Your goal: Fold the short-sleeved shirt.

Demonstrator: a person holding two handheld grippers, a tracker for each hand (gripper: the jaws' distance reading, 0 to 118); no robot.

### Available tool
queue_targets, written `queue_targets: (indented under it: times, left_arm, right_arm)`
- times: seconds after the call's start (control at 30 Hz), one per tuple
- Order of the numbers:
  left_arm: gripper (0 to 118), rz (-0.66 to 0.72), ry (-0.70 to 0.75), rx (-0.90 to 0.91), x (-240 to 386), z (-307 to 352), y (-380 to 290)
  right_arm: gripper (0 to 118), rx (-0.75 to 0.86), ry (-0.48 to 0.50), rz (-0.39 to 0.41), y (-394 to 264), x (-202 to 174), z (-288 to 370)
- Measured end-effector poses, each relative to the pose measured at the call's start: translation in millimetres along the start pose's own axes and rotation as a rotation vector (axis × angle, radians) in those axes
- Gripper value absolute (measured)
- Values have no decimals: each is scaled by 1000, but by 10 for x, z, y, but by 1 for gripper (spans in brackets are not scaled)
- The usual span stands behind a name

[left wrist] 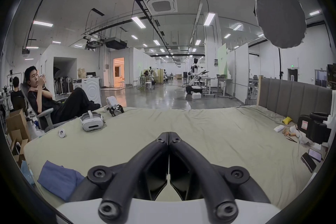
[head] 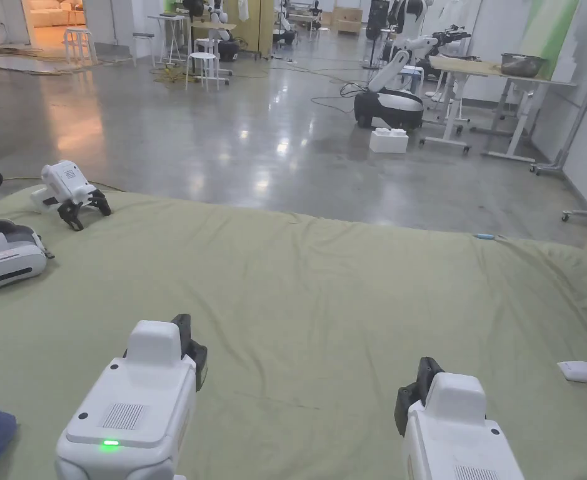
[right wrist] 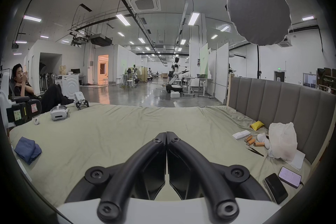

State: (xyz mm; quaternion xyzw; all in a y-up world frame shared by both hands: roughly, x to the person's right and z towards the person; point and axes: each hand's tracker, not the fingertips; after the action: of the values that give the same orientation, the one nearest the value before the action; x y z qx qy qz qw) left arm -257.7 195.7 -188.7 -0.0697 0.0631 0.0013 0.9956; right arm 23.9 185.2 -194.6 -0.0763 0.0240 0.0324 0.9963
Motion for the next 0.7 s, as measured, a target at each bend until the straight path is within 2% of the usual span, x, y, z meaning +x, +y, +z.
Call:
queue_targets:
  times: [0.47,0.57,0.63,0.67,0.7]
  left_arm:
    - [0,-49,-5,1,62,22,-4]
    - [17,-47,-11,9,77,43,3]
    - [39,-50,-14,10,68,54,18]
    - [52,-50,-10,11,74,57,22]
    - [69,-49,-10,10,71,63,27]
  right_arm:
    - [0,-6,9,6,-28,-53,2]
    - [0,-4,8,5,-33,-44,6]
    - [6,1,-1,-1,-35,-40,8]
    - [18,3,-14,0,-39,-32,6]
    - [49,3,-16,-6,-41,-25,2]
